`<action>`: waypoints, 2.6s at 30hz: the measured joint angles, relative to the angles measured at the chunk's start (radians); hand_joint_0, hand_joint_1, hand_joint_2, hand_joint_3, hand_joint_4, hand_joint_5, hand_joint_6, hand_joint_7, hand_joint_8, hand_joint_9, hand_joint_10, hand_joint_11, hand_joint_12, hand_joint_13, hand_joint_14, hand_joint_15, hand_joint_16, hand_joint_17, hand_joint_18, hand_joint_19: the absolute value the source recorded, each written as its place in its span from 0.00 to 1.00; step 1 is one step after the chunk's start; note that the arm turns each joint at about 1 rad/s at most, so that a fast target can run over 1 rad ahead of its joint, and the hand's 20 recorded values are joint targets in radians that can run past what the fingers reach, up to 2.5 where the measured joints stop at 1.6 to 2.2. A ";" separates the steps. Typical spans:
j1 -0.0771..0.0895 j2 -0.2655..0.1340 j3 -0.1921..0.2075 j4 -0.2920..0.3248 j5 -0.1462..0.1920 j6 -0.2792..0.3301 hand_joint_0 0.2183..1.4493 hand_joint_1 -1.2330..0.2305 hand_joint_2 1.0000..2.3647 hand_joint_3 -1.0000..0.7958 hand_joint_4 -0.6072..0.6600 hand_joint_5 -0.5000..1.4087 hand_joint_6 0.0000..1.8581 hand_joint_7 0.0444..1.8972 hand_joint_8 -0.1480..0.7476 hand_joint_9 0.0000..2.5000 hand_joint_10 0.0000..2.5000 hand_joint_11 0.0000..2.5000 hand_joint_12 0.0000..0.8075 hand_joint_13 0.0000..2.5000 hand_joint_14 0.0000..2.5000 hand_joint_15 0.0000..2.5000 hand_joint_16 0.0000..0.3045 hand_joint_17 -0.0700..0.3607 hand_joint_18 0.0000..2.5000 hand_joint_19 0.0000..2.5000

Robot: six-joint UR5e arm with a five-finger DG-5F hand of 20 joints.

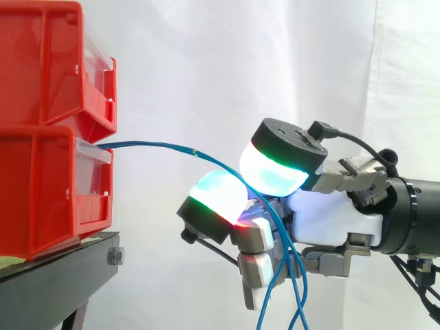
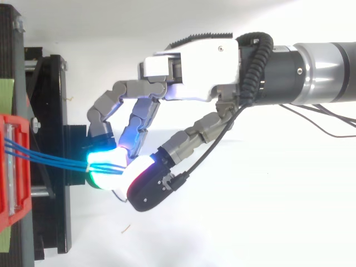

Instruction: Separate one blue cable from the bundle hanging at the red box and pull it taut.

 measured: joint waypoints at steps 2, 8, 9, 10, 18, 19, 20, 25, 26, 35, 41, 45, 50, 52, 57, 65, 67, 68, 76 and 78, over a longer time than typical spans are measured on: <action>0.000 0.000 0.000 0.000 0.000 0.000 0.46 0.21 0.01 0.34 0.58 0.16 0.48 0.56 0.54 0.43 0.01 0.34 0.45 0.45 0.01 0.22 0.13 0.37 0.39 0.20; 0.000 0.000 -0.001 0.000 0.000 0.000 0.44 0.20 0.00 0.28 0.59 0.17 0.49 0.56 0.55 0.45 0.01 0.35 0.44 0.47 0.01 0.23 0.13 0.37 0.40 0.19; 0.000 0.000 -0.001 0.000 0.000 0.000 0.41 0.20 0.00 0.28 0.59 0.17 0.49 0.57 0.55 0.46 0.01 0.35 0.44 0.47 0.01 0.23 0.13 0.36 0.40 0.20; 0.000 0.000 0.000 0.000 0.000 0.000 0.40 0.20 0.00 0.28 0.59 0.17 0.49 0.57 0.55 0.46 0.01 0.35 0.44 0.47 0.01 0.23 0.13 0.36 0.41 0.20; 0.000 -0.001 -0.001 -0.001 0.000 0.000 0.27 0.37 0.00 0.28 0.61 0.19 0.46 0.58 0.57 0.50 0.01 0.35 0.46 0.49 0.01 0.23 0.13 0.37 0.43 0.23; 0.000 -0.001 -0.001 -0.001 0.000 0.000 0.27 0.37 0.00 0.28 0.61 0.19 0.46 0.58 0.57 0.50 0.01 0.35 0.46 0.49 0.01 0.23 0.13 0.37 0.43 0.23; 0.000 -0.001 -0.001 -0.001 0.000 0.000 0.28 0.42 0.00 0.28 0.60 0.19 0.46 0.58 0.56 0.50 0.01 0.34 0.46 0.49 0.01 0.24 0.13 0.37 0.42 0.23; 0.000 -0.001 -0.001 -0.001 0.000 -0.001 0.33 0.38 0.01 0.33 0.56 0.19 0.46 0.63 0.57 0.49 0.01 0.35 0.46 0.49 0.01 0.24 0.13 0.37 0.43 0.25; 0.000 0.000 -0.001 -0.001 0.000 -0.001 0.32 0.35 0.01 0.38 0.55 0.19 0.46 0.66 0.57 0.49 0.01 0.35 0.47 0.49 0.01 0.25 0.13 0.37 0.43 0.24; 0.000 0.000 -0.001 -0.004 0.000 -0.002 0.38 0.22 0.01 0.44 0.44 0.17 0.49 0.72 0.55 0.45 0.01 0.35 0.46 0.47 0.01 0.24 0.14 0.38 0.42 0.22; 0.001 -0.001 -0.003 -0.006 0.000 -0.002 0.47 0.19 0.01 0.34 0.45 0.17 0.49 0.69 0.55 0.44 0.01 0.35 0.45 0.46 0.01 0.24 0.13 0.38 0.41 0.21; 0.001 0.000 -0.004 -0.007 0.000 -0.003 0.49 0.20 0.00 0.28 0.47 0.17 0.49 0.65 0.54 0.45 0.01 0.36 0.43 0.46 0.01 0.24 0.13 0.37 0.40 0.20; 0.001 0.000 -0.004 -0.007 0.000 -0.003 0.41 0.19 0.00 0.28 0.55 0.18 0.49 0.68 0.55 0.46 0.01 0.36 0.43 0.46 0.01 0.24 0.13 0.37 0.41 0.20; 0.000 0.000 -0.005 -0.007 0.000 -0.004 0.35 0.20 0.00 0.28 0.55 0.18 0.49 0.69 0.55 0.47 0.01 0.36 0.44 0.46 0.01 0.24 0.13 0.37 0.41 0.21; 0.001 -0.001 -0.005 -0.007 0.000 -0.004 0.20 0.25 0.00 0.28 0.58 0.19 0.47 0.63 0.58 0.49 0.01 0.36 0.48 0.49 0.01 0.24 0.15 0.40 0.43 0.22; 0.001 0.000 -0.005 -0.007 0.000 -0.005 0.32 0.48 0.00 0.28 0.56 0.20 0.44 0.63 0.54 0.49 0.01 0.34 0.45 0.49 0.01 0.25 0.14 0.38 0.42 0.26; 0.001 0.000 -0.005 -0.007 0.000 -0.005 0.33 0.47 0.00 0.29 0.56 0.19 0.44 0.63 0.56 0.50 0.01 0.34 0.46 0.48 0.01 0.25 0.14 0.38 0.42 0.26; 0.001 0.000 -0.005 -0.007 0.000 -0.005 0.32 0.47 0.01 0.33 0.57 0.19 0.44 0.64 0.56 0.49 0.01 0.34 0.47 0.48 0.01 0.25 0.14 0.39 0.42 0.26; 0.003 -0.001 -0.006 -0.007 0.000 -0.005 0.31 0.32 0.01 0.46 0.59 0.17 0.48 0.64 0.60 0.45 0.01 0.35 0.52 0.47 0.01 0.24 0.17 0.44 0.43 0.24; 0.003 -0.001 -0.006 -0.007 0.000 -0.005 0.33 0.28 0.01 0.45 0.57 0.16 0.48 0.66 0.58 0.44 0.01 0.36 0.49 0.46 0.01 0.25 0.16 0.42 0.42 0.24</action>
